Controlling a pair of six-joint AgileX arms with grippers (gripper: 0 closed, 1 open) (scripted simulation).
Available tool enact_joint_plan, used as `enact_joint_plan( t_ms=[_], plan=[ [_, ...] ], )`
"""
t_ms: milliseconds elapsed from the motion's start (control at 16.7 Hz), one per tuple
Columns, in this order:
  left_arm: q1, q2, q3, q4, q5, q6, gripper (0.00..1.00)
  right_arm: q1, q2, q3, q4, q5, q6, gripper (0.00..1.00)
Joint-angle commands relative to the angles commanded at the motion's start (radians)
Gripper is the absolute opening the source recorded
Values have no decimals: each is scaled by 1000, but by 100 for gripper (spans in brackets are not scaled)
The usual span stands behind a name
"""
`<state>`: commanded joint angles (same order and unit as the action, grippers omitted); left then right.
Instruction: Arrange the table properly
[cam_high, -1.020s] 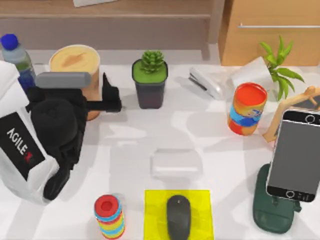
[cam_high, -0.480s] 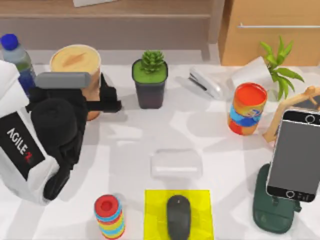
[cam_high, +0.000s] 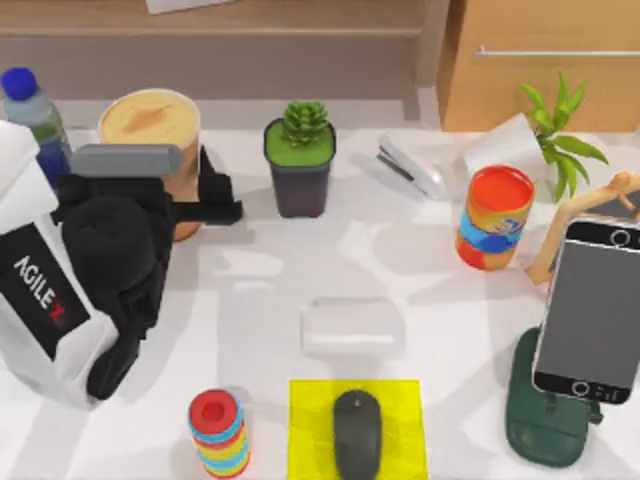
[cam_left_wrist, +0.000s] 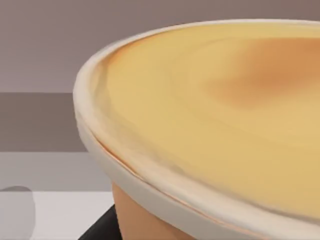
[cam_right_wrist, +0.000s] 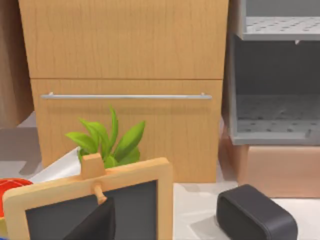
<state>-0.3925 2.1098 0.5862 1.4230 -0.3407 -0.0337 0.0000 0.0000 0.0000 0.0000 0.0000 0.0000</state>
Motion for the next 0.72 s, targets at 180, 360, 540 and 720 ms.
enact_joint_plan(
  t_ms=[180,360,540,720],
  plan=[
    [0,0,0,0,0,0,0,0,0,0,0,0,0,100],
    [0,0,0,0,0,0,0,0,0,0,0,0,0,100],
    [-1,-13,-2,-11,0,2,0,0,0,0,0,0,0,100],
    [-1,-47,-3,-44,-1,2,0,0,0,0,0,0,0,100]
  ],
)
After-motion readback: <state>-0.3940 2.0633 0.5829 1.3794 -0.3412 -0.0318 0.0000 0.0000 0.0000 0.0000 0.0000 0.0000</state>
